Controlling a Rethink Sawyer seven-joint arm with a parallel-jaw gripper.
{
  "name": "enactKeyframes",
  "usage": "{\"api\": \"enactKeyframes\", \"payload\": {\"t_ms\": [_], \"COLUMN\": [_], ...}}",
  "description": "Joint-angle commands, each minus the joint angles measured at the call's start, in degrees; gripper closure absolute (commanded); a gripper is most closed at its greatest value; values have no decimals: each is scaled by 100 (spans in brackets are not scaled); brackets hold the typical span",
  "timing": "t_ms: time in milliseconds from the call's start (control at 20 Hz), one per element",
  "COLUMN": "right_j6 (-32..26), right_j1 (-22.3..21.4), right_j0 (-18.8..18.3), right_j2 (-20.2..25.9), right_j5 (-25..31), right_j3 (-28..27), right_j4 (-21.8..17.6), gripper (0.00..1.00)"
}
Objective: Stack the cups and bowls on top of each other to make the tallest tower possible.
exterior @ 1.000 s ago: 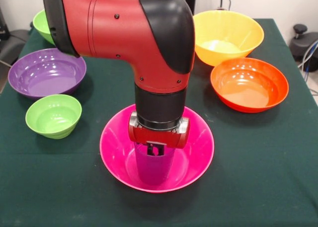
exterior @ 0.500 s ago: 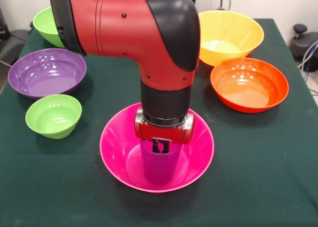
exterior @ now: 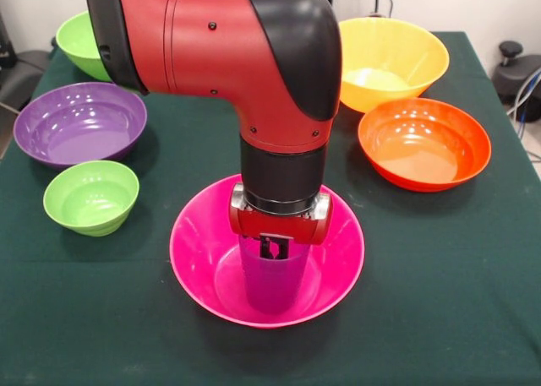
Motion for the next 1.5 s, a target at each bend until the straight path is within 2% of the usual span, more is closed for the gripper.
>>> {"api": "enactKeyframes", "payload": {"t_ms": [50,450,850,1500], "right_j6": [-354,-569,-628,-661], "right_j1": [38,-434,-612,-420], "right_j0": [14,-140,-236,-329], "right_j2": [199,105,115,390], "right_j5": [281,618,668,423], "right_j3": [394,754,902,842], "right_j4": [-186,-183,-222,-199], "gripper": [100,100,100,100]}}
